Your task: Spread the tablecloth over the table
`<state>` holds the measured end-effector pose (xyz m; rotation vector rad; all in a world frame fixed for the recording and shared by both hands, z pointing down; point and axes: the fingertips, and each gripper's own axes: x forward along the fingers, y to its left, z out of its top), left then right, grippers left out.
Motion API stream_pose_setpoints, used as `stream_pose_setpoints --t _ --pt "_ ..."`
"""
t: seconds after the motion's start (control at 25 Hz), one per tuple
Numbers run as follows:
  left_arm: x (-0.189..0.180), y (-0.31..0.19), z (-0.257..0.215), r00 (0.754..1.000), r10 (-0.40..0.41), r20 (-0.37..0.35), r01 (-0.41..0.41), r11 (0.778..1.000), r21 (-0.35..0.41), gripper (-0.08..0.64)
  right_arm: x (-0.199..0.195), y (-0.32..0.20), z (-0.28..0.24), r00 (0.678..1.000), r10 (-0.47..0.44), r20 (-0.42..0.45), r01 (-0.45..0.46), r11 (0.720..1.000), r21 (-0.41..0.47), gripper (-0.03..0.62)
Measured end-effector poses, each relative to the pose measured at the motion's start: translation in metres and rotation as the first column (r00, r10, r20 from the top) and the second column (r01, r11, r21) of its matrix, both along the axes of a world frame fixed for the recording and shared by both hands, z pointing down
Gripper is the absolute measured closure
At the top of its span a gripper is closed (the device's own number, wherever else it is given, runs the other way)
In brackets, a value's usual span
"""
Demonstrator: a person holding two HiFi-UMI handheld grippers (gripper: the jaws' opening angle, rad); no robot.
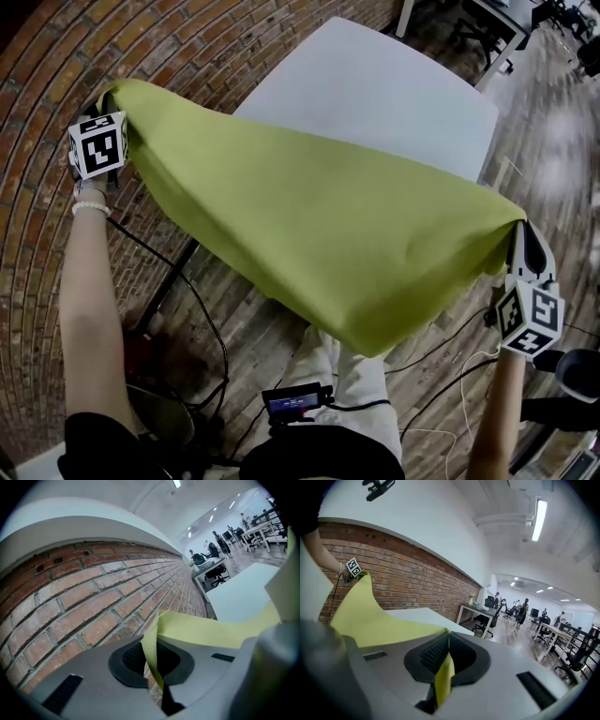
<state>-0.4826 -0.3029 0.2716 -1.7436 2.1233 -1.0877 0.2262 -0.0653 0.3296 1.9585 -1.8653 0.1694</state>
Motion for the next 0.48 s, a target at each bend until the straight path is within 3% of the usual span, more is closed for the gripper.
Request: stream_pose_setpoints --t 0.24,0.48 --pt "0.008 -0.013 -0.020 1.000 0.025 0.001 -0.025 0.999 0.030 0.545 0.007 0.000 -0.011 1.000 0.022 -0.021 -0.022 1.000 0.007 0.558" --pt "0.025 -0.034 -0.019 0.998 0.062 0.019 -0.062 0.998 0.011 0.545 0.026 -0.003 0.002 0.998 0.044 -0.052 -0.046 0.998 -0.036 0.558"
